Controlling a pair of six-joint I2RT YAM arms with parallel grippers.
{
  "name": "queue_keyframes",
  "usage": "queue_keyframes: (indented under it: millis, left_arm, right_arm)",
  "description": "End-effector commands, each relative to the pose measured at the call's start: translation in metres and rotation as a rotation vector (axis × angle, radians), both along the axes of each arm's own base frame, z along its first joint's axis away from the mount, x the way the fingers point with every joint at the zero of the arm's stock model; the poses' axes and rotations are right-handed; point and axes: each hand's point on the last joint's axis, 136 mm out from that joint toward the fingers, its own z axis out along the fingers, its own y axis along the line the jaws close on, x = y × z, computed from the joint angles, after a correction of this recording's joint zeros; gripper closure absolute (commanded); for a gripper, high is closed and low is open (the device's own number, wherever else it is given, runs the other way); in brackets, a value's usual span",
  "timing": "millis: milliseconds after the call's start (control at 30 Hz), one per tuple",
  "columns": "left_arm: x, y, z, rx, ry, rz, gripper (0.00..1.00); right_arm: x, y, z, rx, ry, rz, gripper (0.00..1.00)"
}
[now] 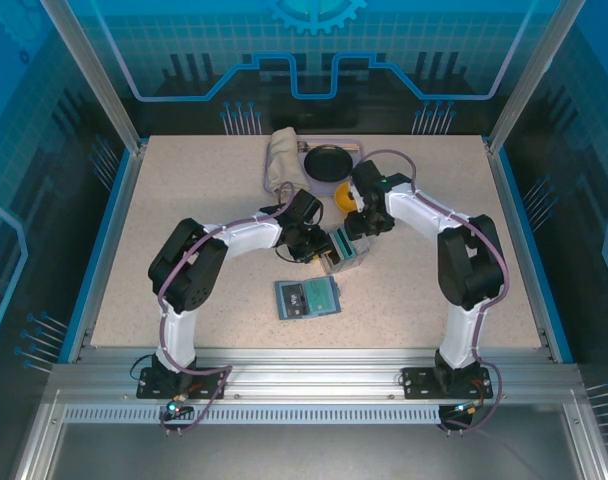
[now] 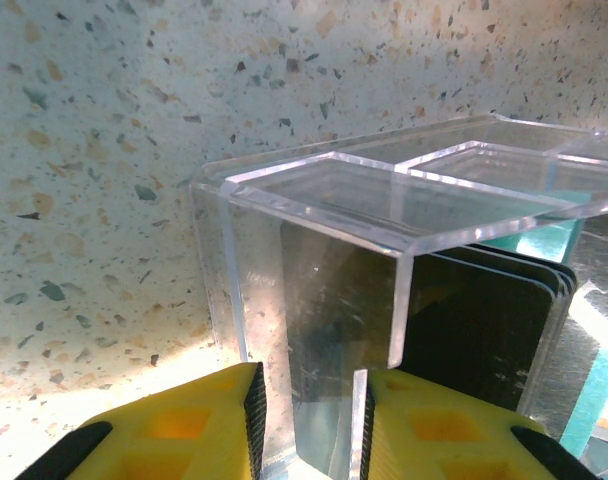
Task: Put the credit cards into the card holder
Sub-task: Pick up the credit card from the storage box.
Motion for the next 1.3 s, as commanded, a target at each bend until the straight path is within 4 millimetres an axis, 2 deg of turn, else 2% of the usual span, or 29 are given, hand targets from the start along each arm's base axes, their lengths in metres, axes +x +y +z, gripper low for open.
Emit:
queue_keyframes:
  millis: [0, 433, 667, 1033, 1267]
  left_arm:
    - [-0.007, 0.010, -0.009, 0.044, 0.040, -0.017, 0.70]
    - [-0.007, 0.008, -0.009, 0.033, 0.042, -0.017, 0.70]
    - [-0.006, 0.006, -0.008, 0.026, 0.040, -0.018, 0.70]
    - [-0.007, 0.006, -0.009, 0.022, 0.043, -0.021, 0.70]
    - [-0.006, 0.004, -0.009, 0.016, 0.042, -0.023, 0.70]
  right_arm:
    - [0.001, -0.010, 0.017, -0.040, -0.025, 0.002, 0.43]
    - [0.000, -0.008, 0.024, -0.042, -0.039, 0.012, 0.55]
    - [0.000, -0.007, 0.028, -0.071, -0.050, 0.028, 0.57]
    - [-0.002, 0.000, 0.029, -0.066, -0.050, 0.046, 0.68]
    - [0.000, -0.001, 0.032, -0.090, -0.064, 0.051, 0.70]
